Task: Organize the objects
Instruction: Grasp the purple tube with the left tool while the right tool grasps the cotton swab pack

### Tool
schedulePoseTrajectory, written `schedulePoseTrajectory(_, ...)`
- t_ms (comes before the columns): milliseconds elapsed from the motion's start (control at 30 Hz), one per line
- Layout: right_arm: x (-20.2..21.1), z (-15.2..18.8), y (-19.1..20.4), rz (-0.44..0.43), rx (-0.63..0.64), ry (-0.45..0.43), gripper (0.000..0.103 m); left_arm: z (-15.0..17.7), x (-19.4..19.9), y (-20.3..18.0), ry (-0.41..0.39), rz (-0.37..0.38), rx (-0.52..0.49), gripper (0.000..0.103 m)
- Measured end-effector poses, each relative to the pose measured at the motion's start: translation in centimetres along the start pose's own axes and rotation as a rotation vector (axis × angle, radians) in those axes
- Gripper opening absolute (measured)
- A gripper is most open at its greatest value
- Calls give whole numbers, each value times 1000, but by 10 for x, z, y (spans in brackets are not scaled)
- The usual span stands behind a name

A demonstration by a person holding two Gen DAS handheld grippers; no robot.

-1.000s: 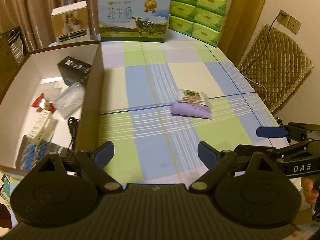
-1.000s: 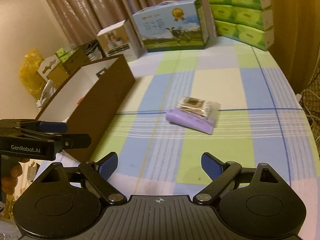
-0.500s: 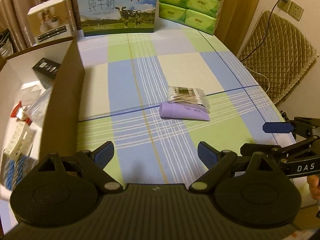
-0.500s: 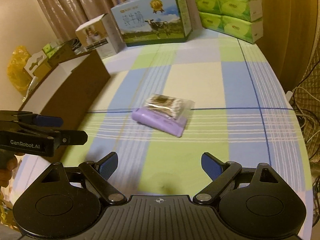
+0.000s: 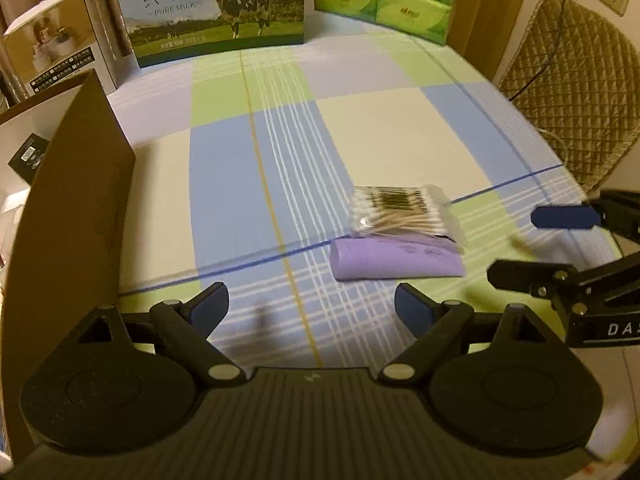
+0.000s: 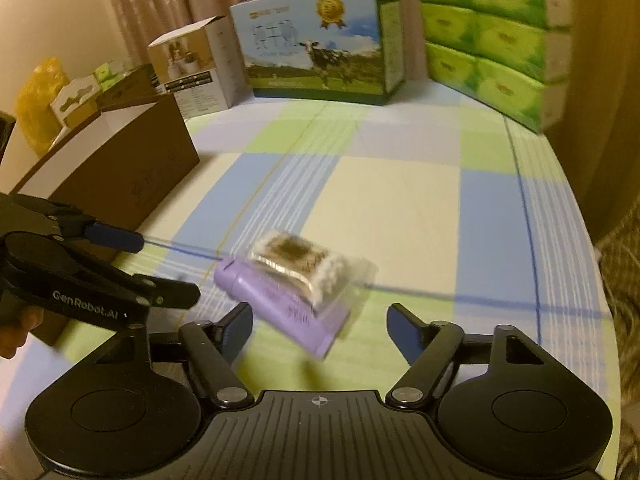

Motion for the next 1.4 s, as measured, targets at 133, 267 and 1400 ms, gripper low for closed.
schedulePoseTrajectory(133,-24,-5,2,-22,62,-3,69,-2,-15,4,17,-9,-3,88)
schedulePoseTrajectory(267,-44,-7,3,-40,101,7,69,-2,-24,7,27,-13,1,87)
schedulePoseTrajectory(1400,15,32,-79,272,-171,71,36,-20,-56,-25,15,114,-10,86)
Point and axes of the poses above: each gripper's, at about its wrist camera, not at the fingertips, and x roughly against the way its jaws point, y to its left, z to its underside, the point moved 7 cm from there along -x, roughly the way its jaws point, and after that the axes turned 13 degrees about -y, right-handed, at the moved point
